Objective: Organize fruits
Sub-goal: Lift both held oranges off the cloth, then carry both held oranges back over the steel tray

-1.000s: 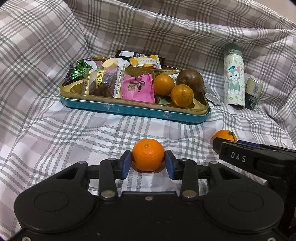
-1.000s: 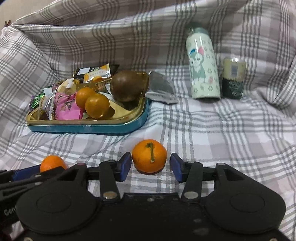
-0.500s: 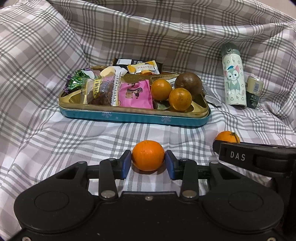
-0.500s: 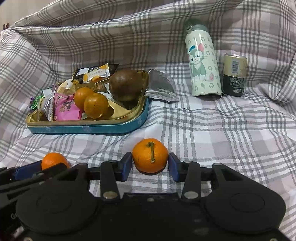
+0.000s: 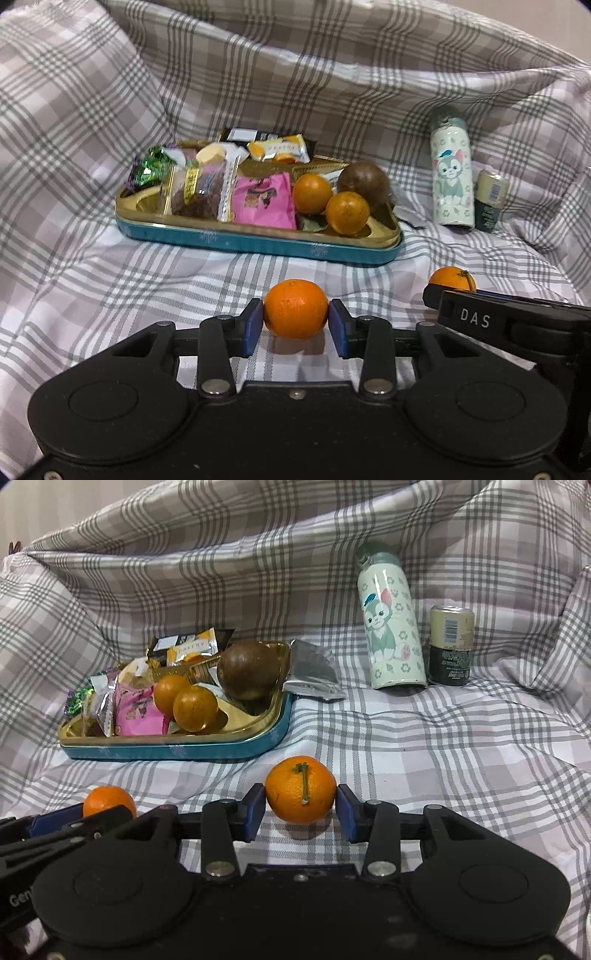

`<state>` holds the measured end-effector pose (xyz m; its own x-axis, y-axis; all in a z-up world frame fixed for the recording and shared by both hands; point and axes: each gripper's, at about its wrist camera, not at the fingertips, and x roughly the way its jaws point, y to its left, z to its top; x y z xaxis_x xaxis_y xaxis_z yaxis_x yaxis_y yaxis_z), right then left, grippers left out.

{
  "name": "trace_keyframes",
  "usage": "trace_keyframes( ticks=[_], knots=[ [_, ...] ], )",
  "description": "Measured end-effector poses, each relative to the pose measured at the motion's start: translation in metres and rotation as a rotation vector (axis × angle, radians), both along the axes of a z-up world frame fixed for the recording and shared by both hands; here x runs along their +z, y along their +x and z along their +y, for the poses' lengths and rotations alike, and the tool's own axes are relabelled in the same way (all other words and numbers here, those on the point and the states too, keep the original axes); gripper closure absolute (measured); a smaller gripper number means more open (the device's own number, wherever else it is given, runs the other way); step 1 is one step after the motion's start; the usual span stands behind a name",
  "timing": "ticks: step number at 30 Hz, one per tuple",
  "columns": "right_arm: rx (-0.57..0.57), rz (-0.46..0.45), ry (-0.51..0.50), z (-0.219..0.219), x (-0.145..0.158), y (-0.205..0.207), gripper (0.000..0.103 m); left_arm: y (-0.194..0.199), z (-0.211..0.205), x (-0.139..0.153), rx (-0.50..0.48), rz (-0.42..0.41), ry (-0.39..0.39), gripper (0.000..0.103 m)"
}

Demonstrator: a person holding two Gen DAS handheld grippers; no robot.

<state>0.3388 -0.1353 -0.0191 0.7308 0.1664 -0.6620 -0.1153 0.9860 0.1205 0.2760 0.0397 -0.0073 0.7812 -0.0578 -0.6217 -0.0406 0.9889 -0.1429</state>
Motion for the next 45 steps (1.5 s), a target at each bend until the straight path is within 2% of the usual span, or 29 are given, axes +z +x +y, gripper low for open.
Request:
trace_keyframes(
  ticks=[9,13,23,29,36,45],
  knots=[
    [-0.009,-0.044,0.005,-0.012,0.019,-0.028,0.06,-0.025,-0.003,0.02,-0.027,-0.035,0.0,0.056],
    [-0.031,-0.048,0.045,-0.025,0.03,-0.054,0.06,-0.044,-0.005,0.035,-0.029,-0.055,-0.003,0.056],
    [-0.053,-0.097,0.04,-0.046,0.057,-0.15,0.06,-0.116,-0.014,0.044,-0.094,-0.036,0.04,0.056],
    [-0.045,-0.089,0.03,-0.047,0.061,-0.2,0.06,-0.149,-0.014,0.048,-0.091,-0.03,0.021,0.056],
    [-0.036,-0.057,0.044,-0.047,0.055,-0.238,0.06,-0.186,-0.018,0.05,-0.091,-0.034,0.008,0.056],
    [-0.052,-0.023,0.022,-0.055,0.026,-0.275,0.06,-0.212,-0.017,0.024,-0.089,-0.046,0.047,0.056]
  ],
)
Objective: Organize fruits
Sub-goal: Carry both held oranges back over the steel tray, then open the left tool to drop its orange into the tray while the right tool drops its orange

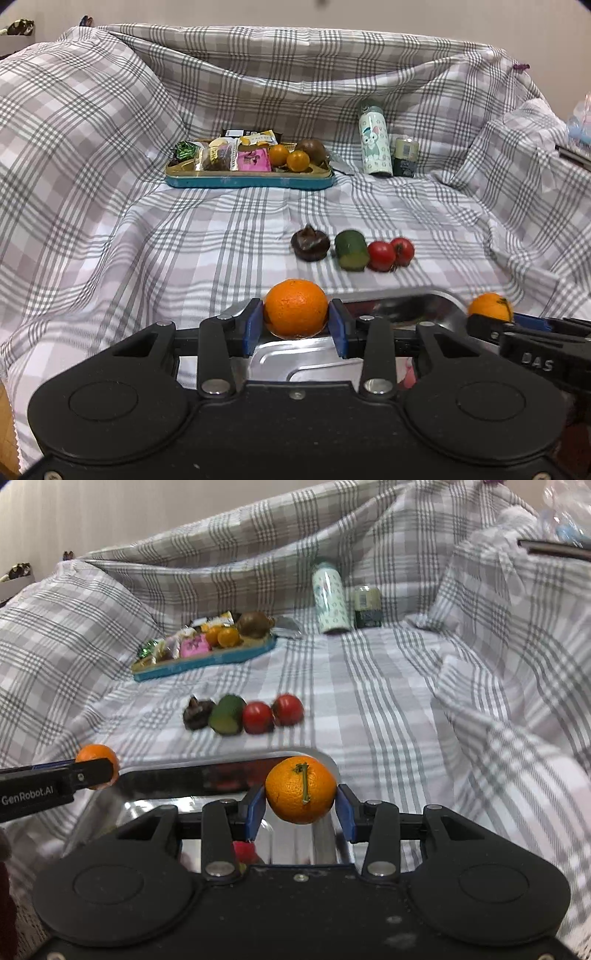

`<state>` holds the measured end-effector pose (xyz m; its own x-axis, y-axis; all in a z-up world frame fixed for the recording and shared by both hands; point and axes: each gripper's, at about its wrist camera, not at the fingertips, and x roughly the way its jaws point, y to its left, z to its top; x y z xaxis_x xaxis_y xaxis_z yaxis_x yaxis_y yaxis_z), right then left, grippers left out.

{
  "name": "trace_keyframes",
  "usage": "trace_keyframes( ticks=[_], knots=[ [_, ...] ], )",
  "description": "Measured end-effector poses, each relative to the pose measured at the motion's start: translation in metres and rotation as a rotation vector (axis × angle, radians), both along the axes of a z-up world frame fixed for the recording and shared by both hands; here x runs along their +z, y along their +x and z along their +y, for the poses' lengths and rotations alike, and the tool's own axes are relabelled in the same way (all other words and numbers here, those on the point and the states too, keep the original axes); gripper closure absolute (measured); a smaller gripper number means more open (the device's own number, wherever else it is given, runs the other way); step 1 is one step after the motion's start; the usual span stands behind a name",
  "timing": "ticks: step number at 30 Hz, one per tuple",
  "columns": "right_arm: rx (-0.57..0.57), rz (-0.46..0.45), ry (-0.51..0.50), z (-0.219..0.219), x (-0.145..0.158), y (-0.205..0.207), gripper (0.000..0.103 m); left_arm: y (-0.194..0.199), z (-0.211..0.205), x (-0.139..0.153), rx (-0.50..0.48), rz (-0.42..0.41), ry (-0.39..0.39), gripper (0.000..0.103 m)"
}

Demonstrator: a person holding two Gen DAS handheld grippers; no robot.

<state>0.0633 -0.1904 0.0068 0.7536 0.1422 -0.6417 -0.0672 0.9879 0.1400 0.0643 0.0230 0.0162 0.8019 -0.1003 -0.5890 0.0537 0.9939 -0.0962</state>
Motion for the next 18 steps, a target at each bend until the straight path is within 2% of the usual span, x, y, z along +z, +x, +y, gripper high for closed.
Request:
trace_keyframes(
  ticks=[2,5,12,18],
  knots=[
    [-0.008,-0.009,0.0,0.0,0.001,0.002,0.06,0.0,0.002,-0.003,0.004,0.013,-0.013,0.056],
    [-0.002,-0.028,0.013,0.0,0.003,0.002,0.06,-0.002,0.004,-0.001,0.004,-0.01,-0.036,0.056],
    [0.045,-0.069,-0.032,0.011,0.006,-0.006,0.06,-0.002,0.001,-0.005,0.014,0.013,-0.009,0.056],
    [0.06,-0.078,-0.048,0.012,0.006,-0.005,0.058,-0.001,0.002,-0.006,0.026,0.024,-0.02,0.056]
  ],
)
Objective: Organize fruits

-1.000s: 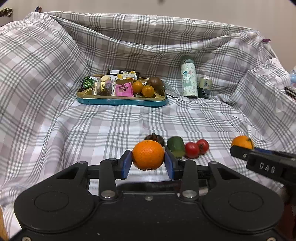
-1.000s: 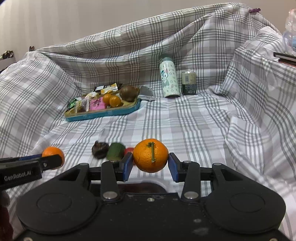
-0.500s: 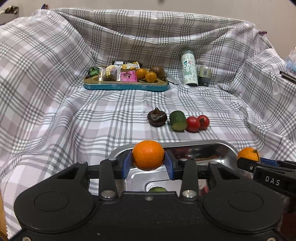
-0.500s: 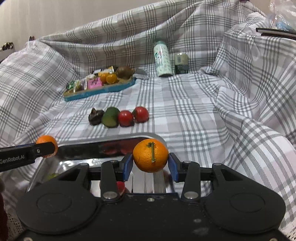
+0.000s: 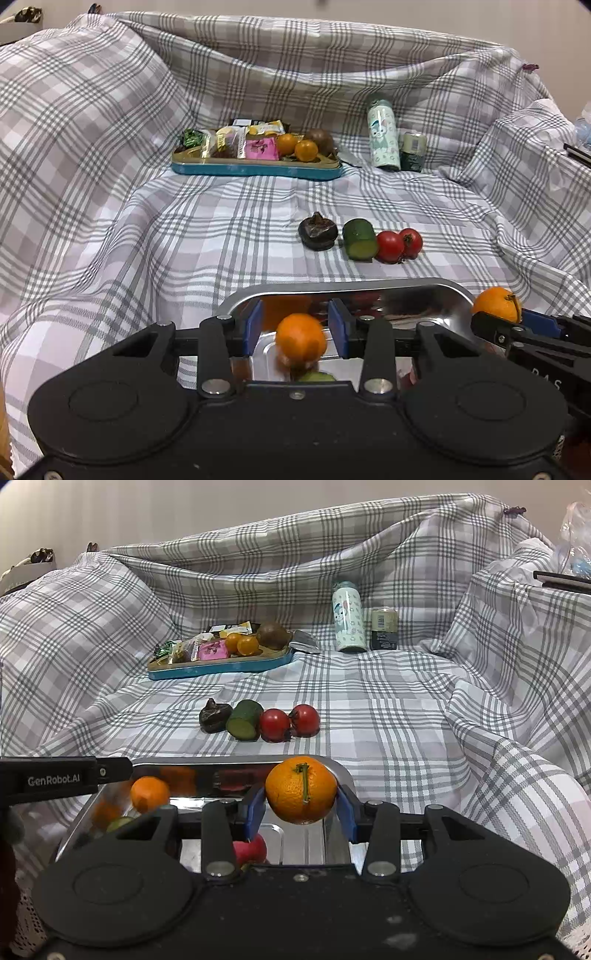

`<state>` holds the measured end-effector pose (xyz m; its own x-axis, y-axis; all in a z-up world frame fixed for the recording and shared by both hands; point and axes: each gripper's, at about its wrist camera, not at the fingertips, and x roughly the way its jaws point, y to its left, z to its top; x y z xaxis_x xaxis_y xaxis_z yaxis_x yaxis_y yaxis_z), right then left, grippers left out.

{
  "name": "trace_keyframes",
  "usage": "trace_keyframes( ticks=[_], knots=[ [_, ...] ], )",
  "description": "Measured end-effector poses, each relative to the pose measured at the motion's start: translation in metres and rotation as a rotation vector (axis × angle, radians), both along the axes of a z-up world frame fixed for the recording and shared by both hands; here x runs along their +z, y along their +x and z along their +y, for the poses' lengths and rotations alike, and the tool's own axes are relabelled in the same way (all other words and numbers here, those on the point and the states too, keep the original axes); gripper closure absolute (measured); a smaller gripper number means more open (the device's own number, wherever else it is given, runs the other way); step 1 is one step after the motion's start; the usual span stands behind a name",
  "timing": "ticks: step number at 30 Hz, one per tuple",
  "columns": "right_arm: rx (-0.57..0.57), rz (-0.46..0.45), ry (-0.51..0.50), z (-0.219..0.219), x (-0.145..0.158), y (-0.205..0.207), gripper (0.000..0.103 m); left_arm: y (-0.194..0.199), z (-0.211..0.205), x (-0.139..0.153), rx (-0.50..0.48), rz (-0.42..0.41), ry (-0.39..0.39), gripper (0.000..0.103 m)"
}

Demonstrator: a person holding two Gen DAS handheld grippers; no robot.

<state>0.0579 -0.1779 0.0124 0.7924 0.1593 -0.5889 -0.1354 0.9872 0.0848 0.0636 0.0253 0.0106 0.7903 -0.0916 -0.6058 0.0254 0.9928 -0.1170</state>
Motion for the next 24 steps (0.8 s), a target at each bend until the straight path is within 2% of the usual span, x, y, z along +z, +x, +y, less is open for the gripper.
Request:
trace_keyframes(
  ticks=[24],
  knots=[
    [-0.003,-0.035,-0.031,0.0024,0.0028,-0.0051,0.059,-0.0024,0.0037,0.0014,0.077,-0.024,0.006,0.056]
  ],
)
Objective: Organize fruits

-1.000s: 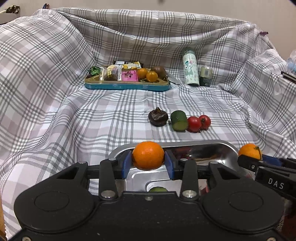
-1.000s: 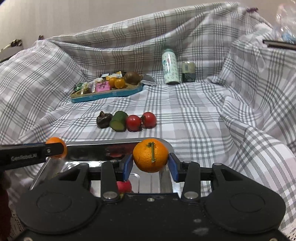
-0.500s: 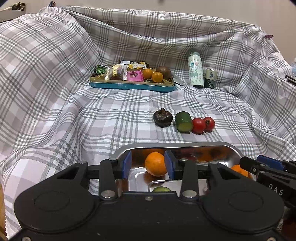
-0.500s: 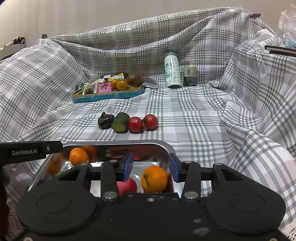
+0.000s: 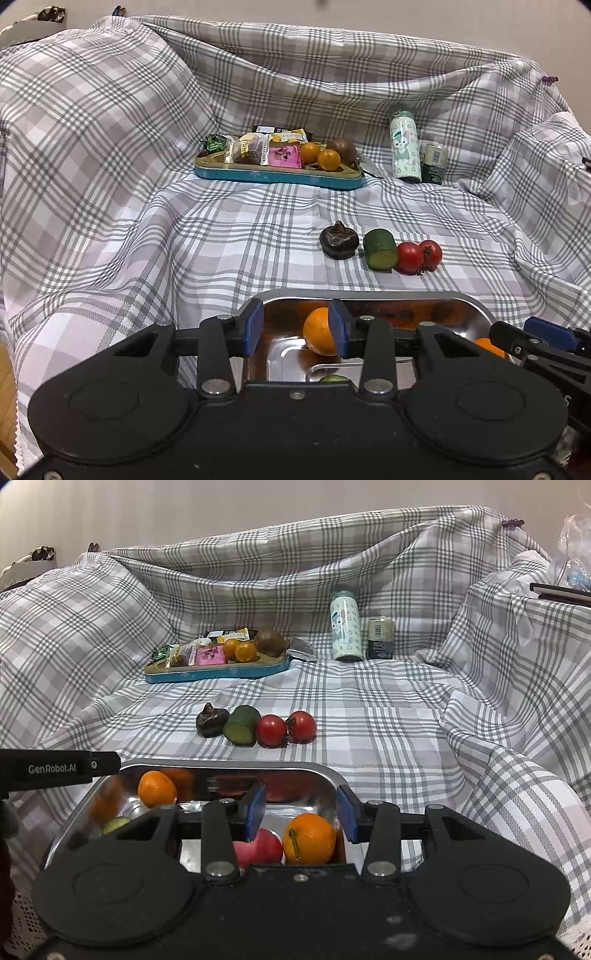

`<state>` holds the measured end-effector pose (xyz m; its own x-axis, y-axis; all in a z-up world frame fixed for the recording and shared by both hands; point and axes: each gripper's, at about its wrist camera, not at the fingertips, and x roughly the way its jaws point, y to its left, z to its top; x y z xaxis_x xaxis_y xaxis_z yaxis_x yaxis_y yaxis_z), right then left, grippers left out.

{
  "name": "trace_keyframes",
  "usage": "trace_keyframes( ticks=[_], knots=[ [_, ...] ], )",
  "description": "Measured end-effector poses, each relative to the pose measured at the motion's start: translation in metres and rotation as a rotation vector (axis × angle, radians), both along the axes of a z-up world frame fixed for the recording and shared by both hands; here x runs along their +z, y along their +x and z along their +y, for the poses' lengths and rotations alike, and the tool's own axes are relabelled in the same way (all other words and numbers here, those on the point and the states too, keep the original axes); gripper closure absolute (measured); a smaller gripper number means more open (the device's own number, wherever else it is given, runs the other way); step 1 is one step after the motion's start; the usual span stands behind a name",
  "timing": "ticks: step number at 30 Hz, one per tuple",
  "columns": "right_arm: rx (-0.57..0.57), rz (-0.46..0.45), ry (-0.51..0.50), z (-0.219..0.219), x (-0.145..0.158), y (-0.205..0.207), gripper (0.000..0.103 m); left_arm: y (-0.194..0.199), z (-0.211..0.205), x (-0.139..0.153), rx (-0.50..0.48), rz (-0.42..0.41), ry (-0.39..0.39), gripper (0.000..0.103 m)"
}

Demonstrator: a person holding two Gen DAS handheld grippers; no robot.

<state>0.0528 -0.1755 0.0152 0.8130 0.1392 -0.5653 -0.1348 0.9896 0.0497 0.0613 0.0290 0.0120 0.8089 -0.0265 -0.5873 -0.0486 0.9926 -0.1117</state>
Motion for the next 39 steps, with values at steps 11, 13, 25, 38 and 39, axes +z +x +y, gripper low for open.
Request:
trace_keyframes(
  ticks=[11,13,25,38,39],
  knots=[
    [-0.003,0.011,-0.012,0.0011,-0.0013,0.0011,0.059,0.0005,0.0003,-0.0019,0.012,0.012,0.011,0.056],
    [-0.003,0.012,-0.015,0.0015,-0.0014,0.0013,0.058,0.0006,0.0001,-0.002,0.014,0.012,0.014,0.056],
    [-0.007,0.024,-0.029,0.0025,-0.0013,0.0023,0.059,0.0013,0.0017,-0.0032,0.025,0.032,0.017,0.056],
    [0.003,0.037,-0.011,0.0011,0.0014,0.0014,0.059,0.0014,0.0015,-0.0004,0.026,0.039,-0.003,0.056],
    [0.004,0.04,-0.007,0.0008,0.0017,0.0017,0.059,0.0008,0.0006,0.0002,0.022,0.037,0.002,0.056]
  ],
)
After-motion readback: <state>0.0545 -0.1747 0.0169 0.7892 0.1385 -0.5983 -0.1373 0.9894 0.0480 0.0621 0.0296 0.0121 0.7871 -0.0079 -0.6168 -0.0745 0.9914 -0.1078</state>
